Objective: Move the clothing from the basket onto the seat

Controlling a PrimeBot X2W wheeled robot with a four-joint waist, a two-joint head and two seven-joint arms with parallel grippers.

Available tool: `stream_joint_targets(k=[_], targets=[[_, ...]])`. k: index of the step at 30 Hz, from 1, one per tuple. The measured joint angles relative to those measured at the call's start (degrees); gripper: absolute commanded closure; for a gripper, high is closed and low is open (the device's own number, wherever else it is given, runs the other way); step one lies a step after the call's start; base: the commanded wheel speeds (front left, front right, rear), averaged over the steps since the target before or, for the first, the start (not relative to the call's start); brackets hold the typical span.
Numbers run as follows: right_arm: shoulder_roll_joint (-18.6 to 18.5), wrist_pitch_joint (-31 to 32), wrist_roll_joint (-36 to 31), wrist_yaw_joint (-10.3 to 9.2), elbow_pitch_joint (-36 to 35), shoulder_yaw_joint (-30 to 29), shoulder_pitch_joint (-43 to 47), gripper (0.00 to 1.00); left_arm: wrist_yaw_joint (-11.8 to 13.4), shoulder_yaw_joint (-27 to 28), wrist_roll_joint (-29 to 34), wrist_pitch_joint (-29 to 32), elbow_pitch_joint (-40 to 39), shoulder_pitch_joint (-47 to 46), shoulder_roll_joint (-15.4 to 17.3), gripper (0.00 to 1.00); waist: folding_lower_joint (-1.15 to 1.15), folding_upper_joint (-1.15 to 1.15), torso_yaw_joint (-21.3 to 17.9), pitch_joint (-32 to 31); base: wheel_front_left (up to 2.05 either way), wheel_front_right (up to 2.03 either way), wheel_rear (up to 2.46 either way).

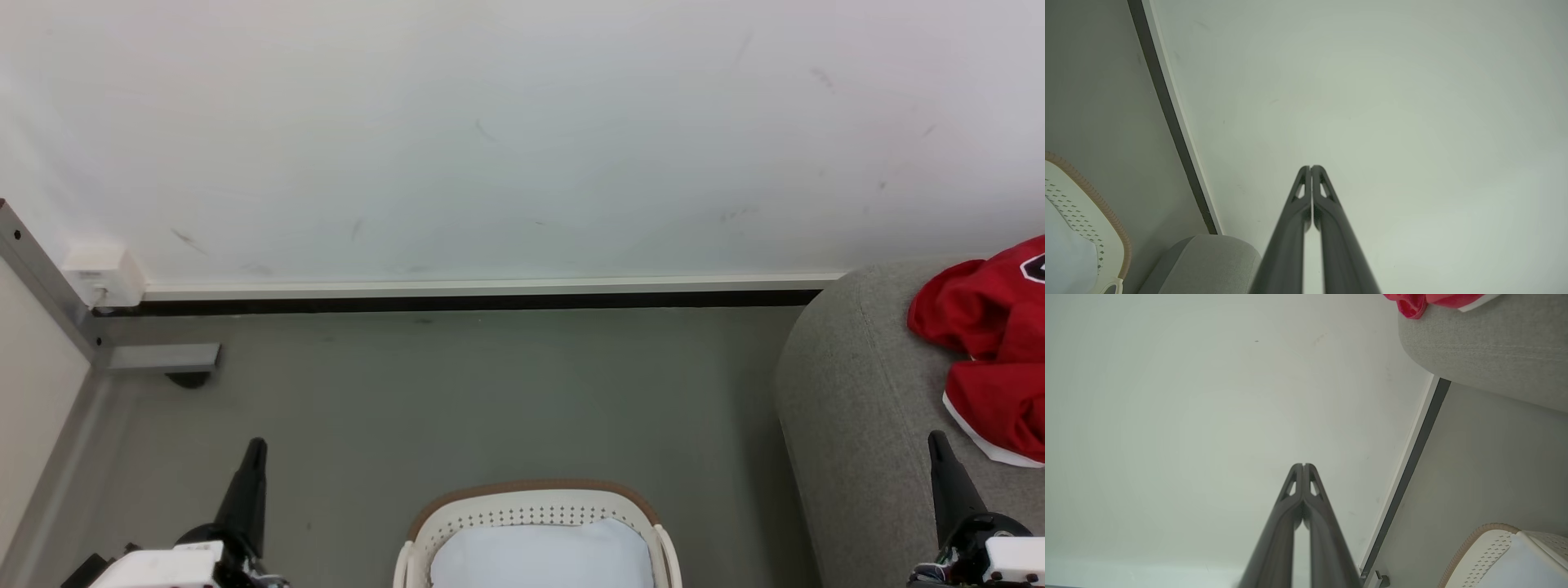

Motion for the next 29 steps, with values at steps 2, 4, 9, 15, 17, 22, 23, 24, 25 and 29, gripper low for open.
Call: stream_joint_targets(k=[2, 4, 9, 15, 17, 22, 23, 24, 25, 29], targets=[[0.00, 0.00, 0.00, 0.00, 0.00, 0.00, 0.00, 1.00, 0.00, 0.00, 0.00, 0.00, 0.00, 0.00, 0.00, 1.00, 0.00, 0.00, 0.00, 0.00, 0.00, 0.00, 0.00], [0.00, 0.00, 0.00, 0.00, 0.00, 0.00, 0.00, 1.00, 0.00, 0.00, 0.00, 0.00, 0.00, 0.00, 0.00, 1.00, 0.00, 0.00, 0.00, 0.00, 0.00, 0.00, 0.00], [0.00, 0.00, 0.00, 0.00, 0.00, 0.01, 0.00, 1.00, 0.00, 0.00, 0.00, 0.00, 0.00, 0.00, 0.01, 1.00, 0.00, 0.00, 0.00, 0.00, 0.00, 0.00, 0.00], [0.00, 0.00, 0.00, 0.00, 0.00, 0.00, 0.00, 1.00, 0.00, 0.00, 0.00, 0.00, -0.01, 0.00, 0.01, 1.00, 0.00, 0.00, 0.00, 0.00, 0.00, 0.00, 0.00], [0.00, 0.00, 0.00, 0.00, 0.00, 0.00, 0.00, 1.00, 0.00, 0.00, 0.00, 0.00, -0.01, 0.00, 0.01, 1.00, 0.00, 0.00, 0.00, 0.00, 0.00, 0.00, 0.00], [0.00, 0.00, 0.00, 0.00, 0.00, 0.01, 0.00, 1.00, 0.00, 0.00, 0.00, 0.00, -0.01, 0.00, 0.01, 1.00, 0.00, 0.00, 0.00, 0.00, 0.00, 0.00, 0.00], [0.00, 0.00, 0.00, 0.00, 0.00, 0.01, 0.00, 1.00, 0.00, 0.00, 0.00, 0.00, -0.01, 0.00, 0.01, 1.00, 0.00, 0.00, 0.00, 0.00, 0.00, 0.00, 0.00], [0.00, 0.00, 0.00, 0.00, 0.00, 0.01, 0.00, 1.00, 0.00, 0.00, 0.00, 0.00, -0.01, 0.00, 0.01, 1.00, 0.00, 0.00, 0.00, 0.00, 0.00, 0.00, 0.00], [0.00, 0.00, 0.00, 0.00, 0.00, 0.01, 0.00, 1.00, 0.00, 0.00, 0.00, 0.00, -0.01, 0.00, 0.01, 1.00, 0.00, 0.00, 0.00, 0.00, 0.00, 0.00, 0.00], [0.00, 0.00, 0.00, 0.00, 0.00, 0.01, 0.00, 1.00, 0.00, 0.00, 0.00, 0.00, -0.01, 0.00, 0.01, 1.00, 0.00, 0.00, 0.00, 0.00, 0.00, 0.00, 0.00]])
